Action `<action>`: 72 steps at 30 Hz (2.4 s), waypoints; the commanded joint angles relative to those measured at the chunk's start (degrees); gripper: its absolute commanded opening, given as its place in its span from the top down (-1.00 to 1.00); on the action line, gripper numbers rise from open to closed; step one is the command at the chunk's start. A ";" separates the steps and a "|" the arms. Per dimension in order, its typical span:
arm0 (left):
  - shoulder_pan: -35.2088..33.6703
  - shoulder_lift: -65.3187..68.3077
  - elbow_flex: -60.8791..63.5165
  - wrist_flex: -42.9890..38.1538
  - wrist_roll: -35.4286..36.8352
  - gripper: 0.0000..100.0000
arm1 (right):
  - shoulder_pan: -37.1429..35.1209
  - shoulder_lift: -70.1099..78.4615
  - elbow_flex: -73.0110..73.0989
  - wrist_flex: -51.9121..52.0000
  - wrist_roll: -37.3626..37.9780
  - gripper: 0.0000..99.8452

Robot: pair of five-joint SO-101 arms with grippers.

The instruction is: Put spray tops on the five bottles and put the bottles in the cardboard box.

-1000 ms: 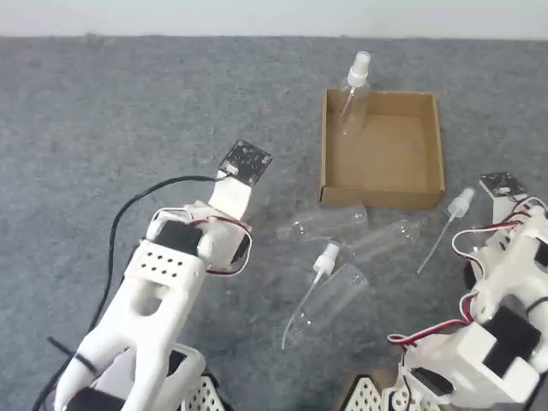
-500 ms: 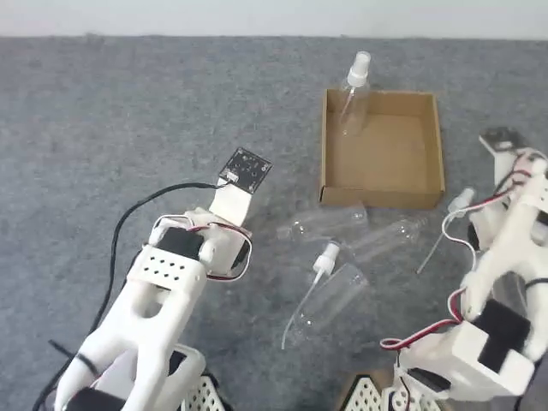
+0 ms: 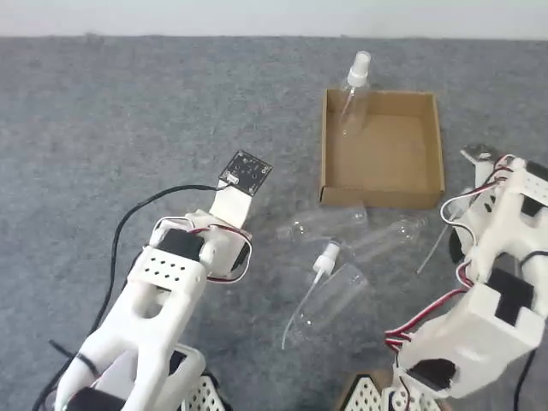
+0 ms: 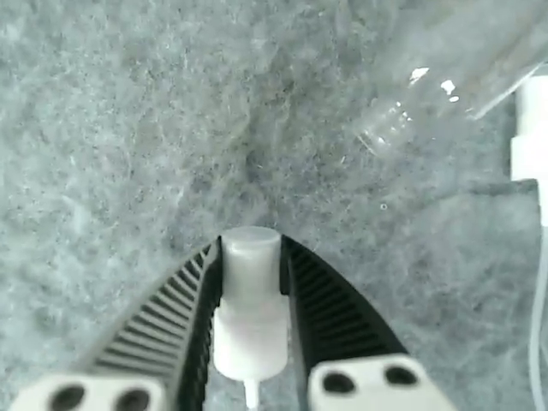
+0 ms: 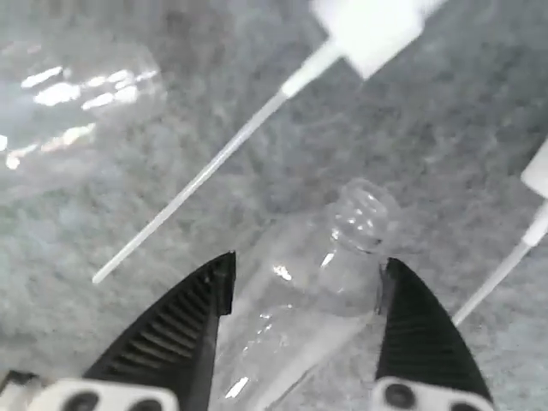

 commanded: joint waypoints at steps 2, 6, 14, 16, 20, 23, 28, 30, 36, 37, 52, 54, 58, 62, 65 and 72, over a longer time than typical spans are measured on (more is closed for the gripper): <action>0.09 -2.55 -0.40 -1.32 0.44 0.98 | -1.19 -0.92 -3.34 -0.84 -2.90 0.63; 0.09 -2.55 -0.40 -1.32 0.44 0.98 | -0.22 -1.01 -3.16 -0.84 -7.30 0.63; 0.09 -2.55 -0.31 -1.32 0.35 0.98 | 1.36 -1.27 -5.89 -1.27 -1.14 0.67; 0.09 -2.55 -0.31 -1.32 0.35 0.98 | 1.36 -0.84 -8.00 -0.75 7.38 0.74; 0.09 -2.55 -0.31 -1.32 0.35 0.98 | 1.36 -0.84 -8.62 0.92 20.75 0.77; 0.09 -2.55 -0.31 -1.32 0.35 0.98 | 1.36 -0.75 -8.35 1.10 21.36 0.77; 0.09 -2.55 -0.31 -1.32 0.35 0.98 | 1.36 -0.75 -8.35 1.27 21.27 0.77; 0.09 -2.55 -0.31 -1.32 0.35 0.98 | 1.36 -0.75 -8.35 1.27 21.01 0.74; 0.09 -2.55 -0.31 -1.32 0.44 0.98 | 1.80 -0.75 -8.26 1.27 19.43 0.50; 0.09 -2.55 -0.31 -1.32 0.44 0.98 | 1.89 -0.75 -8.26 1.27 19.52 0.50; 0.09 -2.55 -0.31 -1.32 0.35 0.98 | 2.86 -0.92 -6.51 1.45 -4.40 0.50; 0.09 -2.55 -0.31 -1.32 0.35 0.98 | 2.95 -0.66 -5.98 0.66 -5.27 0.50; 0.09 -2.55 -0.31 -1.23 0.35 0.98 | 2.86 0.22 -4.57 -3.82 -5.45 0.50; 0.09 -2.55 -0.22 -1.23 0.35 0.98 | 2.51 1.45 -4.92 -4.70 -5.10 0.50; 0.09 -2.55 0.13 -1.23 0.26 0.98 | 2.51 1.89 -5.01 -4.79 -5.01 0.52; 0.09 -2.55 0.13 -1.32 0.35 0.98 | 2.51 1.89 -5.01 -4.79 -4.92 0.82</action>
